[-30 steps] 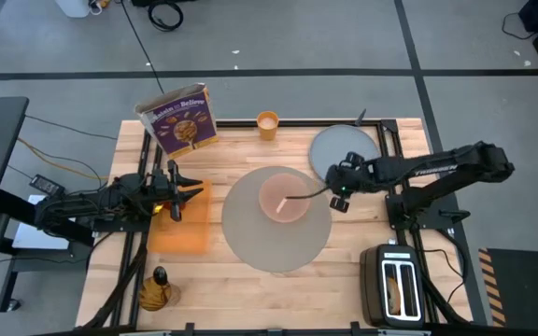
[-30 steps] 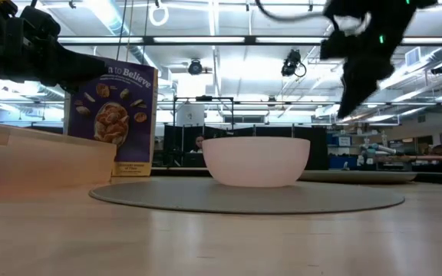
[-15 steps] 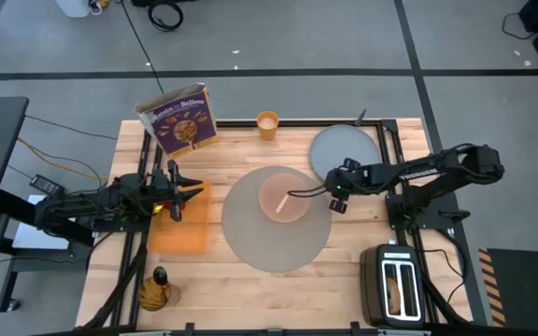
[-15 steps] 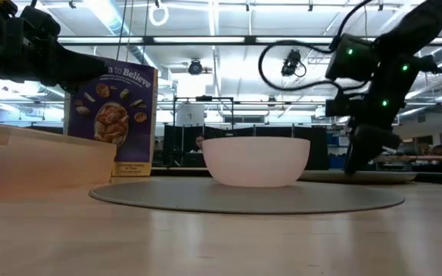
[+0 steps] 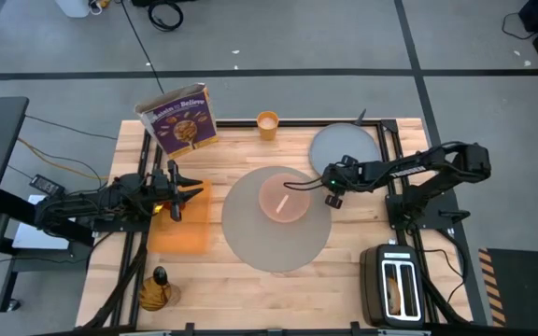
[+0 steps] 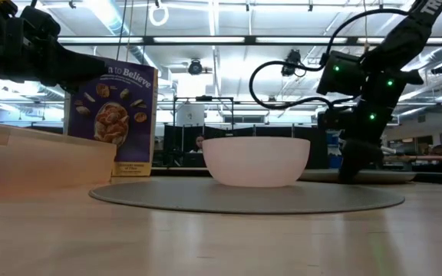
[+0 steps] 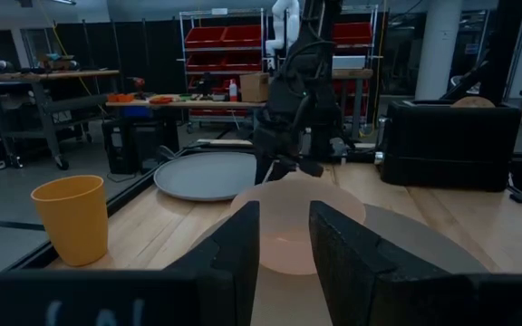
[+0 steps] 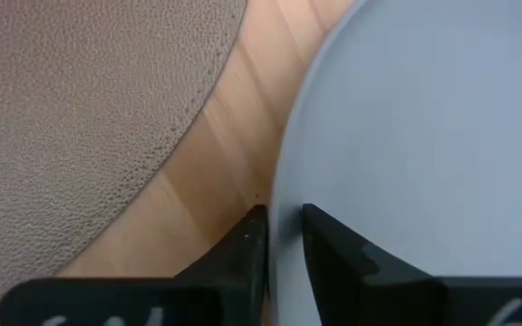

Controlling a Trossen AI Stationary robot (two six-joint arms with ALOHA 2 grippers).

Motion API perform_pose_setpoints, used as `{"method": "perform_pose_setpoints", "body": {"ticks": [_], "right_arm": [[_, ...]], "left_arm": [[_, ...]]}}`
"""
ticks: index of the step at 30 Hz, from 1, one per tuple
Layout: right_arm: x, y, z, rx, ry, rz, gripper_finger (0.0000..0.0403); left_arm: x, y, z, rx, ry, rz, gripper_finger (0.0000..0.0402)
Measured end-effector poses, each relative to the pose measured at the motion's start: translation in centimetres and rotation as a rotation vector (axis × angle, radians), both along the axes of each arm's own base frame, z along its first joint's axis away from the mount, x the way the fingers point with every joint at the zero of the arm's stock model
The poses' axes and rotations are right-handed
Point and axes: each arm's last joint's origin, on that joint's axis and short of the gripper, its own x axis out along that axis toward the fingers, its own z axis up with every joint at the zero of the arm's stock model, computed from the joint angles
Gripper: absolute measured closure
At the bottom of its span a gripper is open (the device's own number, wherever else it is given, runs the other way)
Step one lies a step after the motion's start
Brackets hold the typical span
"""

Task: Arrange a breakfast setting
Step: Put the blue plate on the gray placemat to the bottom left of the pink bowl

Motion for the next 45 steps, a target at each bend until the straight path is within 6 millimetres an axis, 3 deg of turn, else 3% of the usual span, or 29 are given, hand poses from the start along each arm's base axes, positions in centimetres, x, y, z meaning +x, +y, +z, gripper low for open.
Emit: {"method": "perform_pose_setpoints", "body": {"ticks": [5, 9, 14, 18, 26, 33, 38, 45], "right_arm": [[-0.1, 0.0, 0.2, -0.005, -0.009, -0.003, 0.0368], [-0.3, 0.2, 0.8, 0.015, -0.042, -0.031, 0.0372], [-0.2, 0.6, 3.1, 0.022, -0.032, -0.053, 0.0376], [0.2, 0.8, 6.5, 0.02, -0.042, -0.045, 0.0383], [0.7, 0.7, 15.9, -0.02, -0.179, -0.015, 0.0383], [0.3, 1.8, 23.1, -0.067, -0.351, 0.096, 0.0383], [0.3, 2.9, 26.2, -0.1, -0.423, 0.242, 0.0383], [1.9, 5.0, 28.5, -0.117, -0.655, 0.466, 0.0384]], "left_arm": [[0.0, 0.0, 0.0, 0.0, 0.001, 0.0, 0.0294], [0.0, 0.0, 0.0, 0.0, 0.0, 0.0, 0.0294], [0.0, 0.0, 0.0, 0.0, 0.0, 0.0, 0.0294], [0.0, 0.0, 0.0, 0.0, 0.0, 0.0, 0.0294], [0.0, 0.0, 0.0, 0.0, -0.001, 0.0, 0.0294], [0.0, 0.0, 0.0, 0.0, -0.001, 0.0, 0.0294], [0.0, 0.0, 0.0, 0.0, -0.001, 0.0, 0.0294], [0.0, 0.0, 0.0, 0.0, -0.001, 0.0, 0.0294]]}}
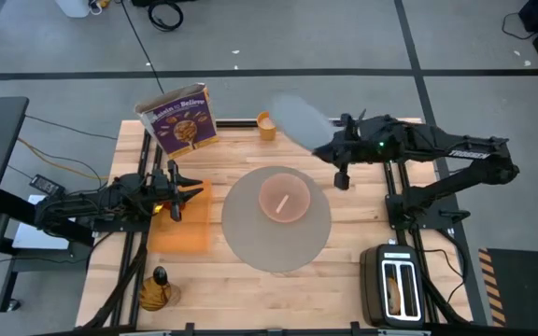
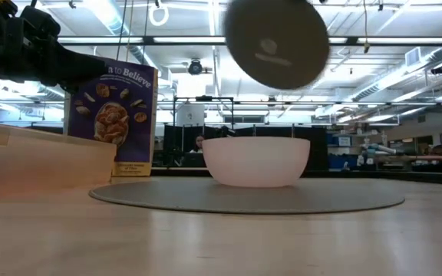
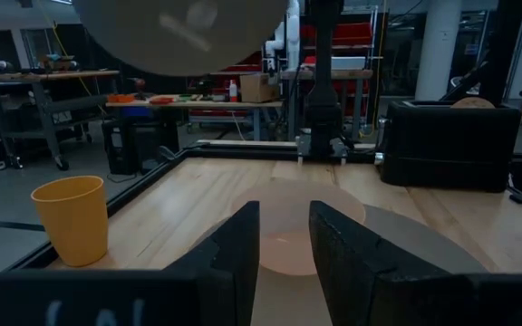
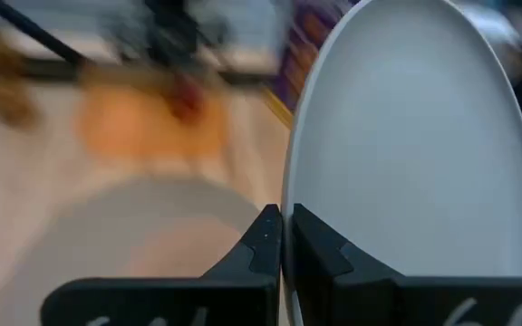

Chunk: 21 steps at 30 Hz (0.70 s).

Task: Arrange a breakfast setting
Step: Put the blue plate on the gray placemat to the bottom left of the pink bowl

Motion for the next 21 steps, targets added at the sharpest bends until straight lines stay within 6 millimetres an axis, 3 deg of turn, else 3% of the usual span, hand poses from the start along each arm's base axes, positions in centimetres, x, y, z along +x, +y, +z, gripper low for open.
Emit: {"method": "perform_pose_setpoints", "body": {"ticks": [10, 21], "right_arm": [[3.3, 4.7, 0.9, 0.188, -0.208, 0.512, 0.0383], [6.0, 12.3, -1.8, 0.399, -0.122, 0.706, 0.0383]], "left_arm": [[0.0, 0.0, 0.0, 0.0, 0.0, 0.0, 0.0294], [0.0, 0.0, 0.0, 0.0, 0.0, 0.0, 0.0294]]}}
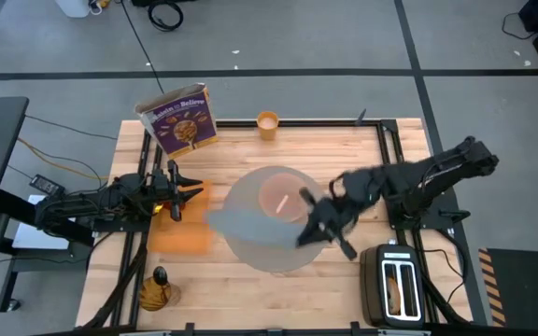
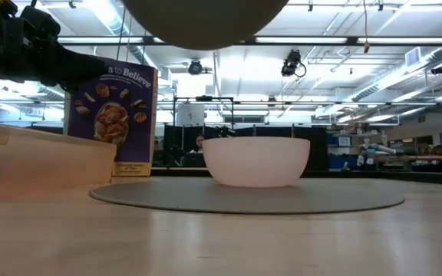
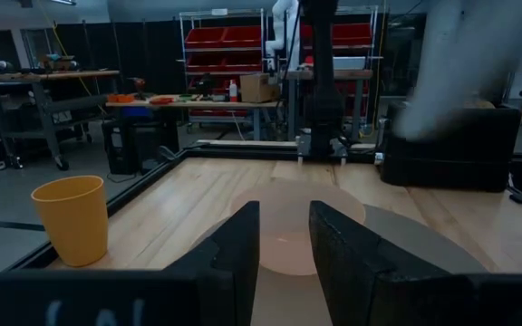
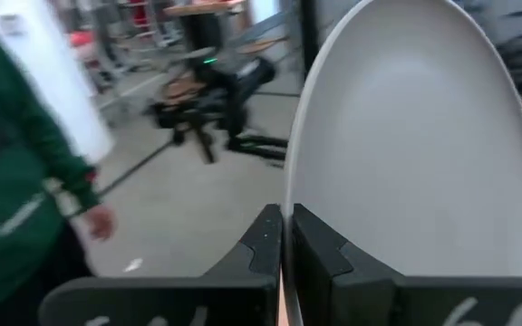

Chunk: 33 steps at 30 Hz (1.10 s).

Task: Arrange a breakfast setting
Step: Put the blue plate on the gray placemat to the bottom left of the pink bowl

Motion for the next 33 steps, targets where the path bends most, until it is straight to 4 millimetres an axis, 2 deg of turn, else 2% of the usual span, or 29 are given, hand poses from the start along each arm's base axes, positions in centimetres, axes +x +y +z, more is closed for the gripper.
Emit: {"method": "perform_pose_setpoints", "body": {"ticks": [8, 12, 19, 28, 33], "right_arm": [[1.0, 6.9, -3.9, -0.052, 0.082, 0.026, 0.0383], [2.0, 9.2, -6.7, -0.164, 0.092, -0.015, 0.0383], [4.1, 10.9, -11.6, -0.385, 0.124, -0.154, 0.0383], [5.7, 12.2, -17.3, -0.555, 0.197, -0.159, 0.0383], [6.3, 12.3, -19.4, -0.608, 0.228, -0.162, 0.0383]], "left_arm": [[0.0, 0.0, 0.0, 0.0, 0.0, 0.0, 0.0294], [0.0, 0.0, 0.0, 0.0, 0.0, 0.0, 0.0294], [0.0, 0.0, 0.0, 0.0, 0.0, 0.0, 0.0294], [0.0, 0.0, 0.0, 0.0, 0.0, -0.001, 0.0294], [0.0, 0.0, 0.0, 0.0, 0.0, -0.001, 0.0294]]}}
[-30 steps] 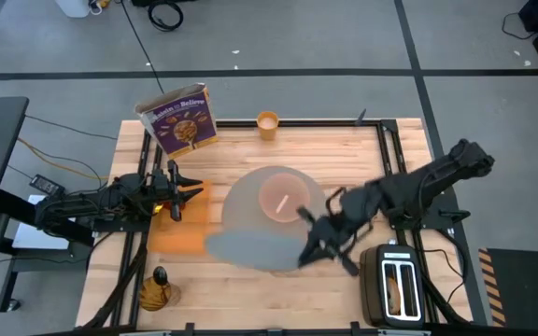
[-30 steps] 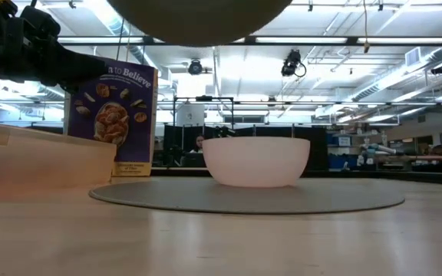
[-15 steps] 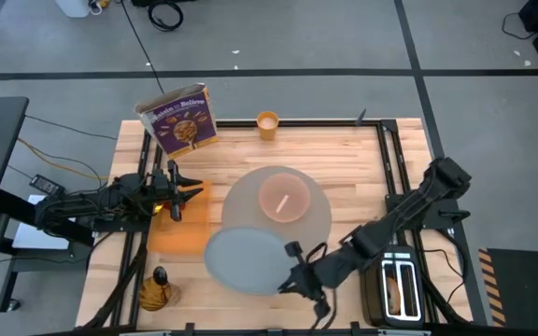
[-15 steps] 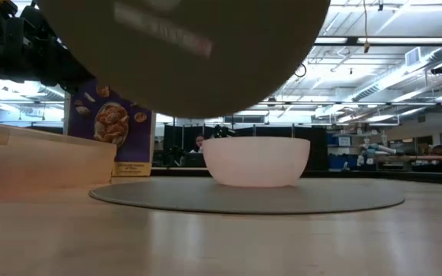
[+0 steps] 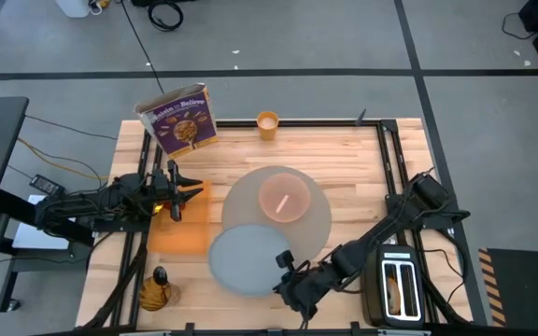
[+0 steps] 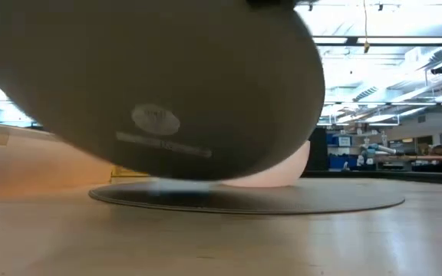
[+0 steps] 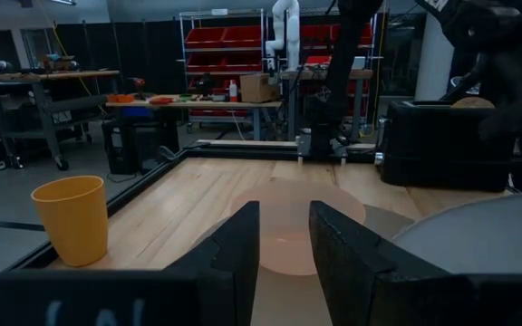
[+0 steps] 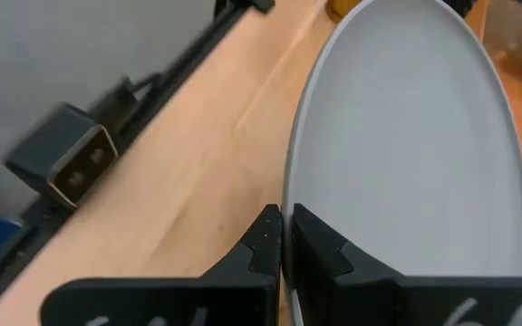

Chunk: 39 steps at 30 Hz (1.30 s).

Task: Arrange a breakfast setting
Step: Put the blue plate on the gray placemat to the bottom left of the pink bowl, then put the bagel from the toaster on the blue plate

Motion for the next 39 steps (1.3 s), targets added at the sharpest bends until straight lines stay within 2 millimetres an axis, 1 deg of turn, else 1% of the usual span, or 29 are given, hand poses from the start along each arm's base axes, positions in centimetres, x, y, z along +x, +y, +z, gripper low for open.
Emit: {"method": "perform_pose_setpoints", "body": {"ticks": [4, 7, 11, 15, 17, 24, 27, 30, 32, 34, 36, 39], "right_arm": [[0.4, -0.3, -0.6, -0.013, 0.007, -0.014, 0.0383], [0.9, -0.9, -1.3, -0.031, 0.024, -0.03, 0.0383], [1.6, -1.6, -1.9, -0.03, 0.048, 0.001, 0.0382], [2.2, -2.1, -3.0, -0.001, 0.095, 0.046, 0.0378], [2.5, -2.3, -3.2, 0.027, 0.09, 0.054, 0.0371], [3.3, -2.7, -4.8, 0.044, 0.109, 0.052, 0.0333], [3.4, -2.8, -4.9, 0.049, 0.105, 0.048, 0.0319], [3.3, -2.8, -4.1, 0.061, 0.09, 0.049, 0.0305], [3.2, -2.8, -2.9, 0.093, 0.067, 0.031, 0.0298], [2.8, -3.1, -1.1, 0.133, 0.05, -0.002, 0.0291], [1.9, -3.6, 1.1, 0.152, 0.044, -0.049, 0.0285], [0.0, -5.7, 4.8, 0.128, 0.06, -0.144, 0.0276]], "left_arm": [[0.0, 0.0, 0.0, 0.0, 0.0, 0.0, 0.0294], [0.0, 0.0, 0.0, 0.0, 0.0, 0.0, 0.0294], [0.0, 0.0, 0.0, 0.0, -0.001, 0.0, 0.0294], [0.0, 0.0, 0.1, 0.001, -0.007, 0.0, 0.0294], [0.0, 0.0, 0.0, 0.0, -0.001, 0.001, 0.0294], [0.1, 0.0, 0.0, 0.0, 0.0, 0.0, 0.0294], [0.1, 0.0, 0.1, 0.0, -0.001, 0.0, 0.0294], [0.1, 0.0, 0.1, 0.0, -0.002, 0.0, 0.0294], [0.1, 0.0, 0.1, 0.0, -0.003, 0.0, 0.0294], [0.1, 0.0, 0.1, 0.0, -0.003, 0.0, 0.0294], [0.1, 0.0, 0.1, 0.0, -0.003, 0.0, 0.0294], [0.1, 0.0, 0.1, 0.0, -0.003, 0.0, 0.0294]]}}
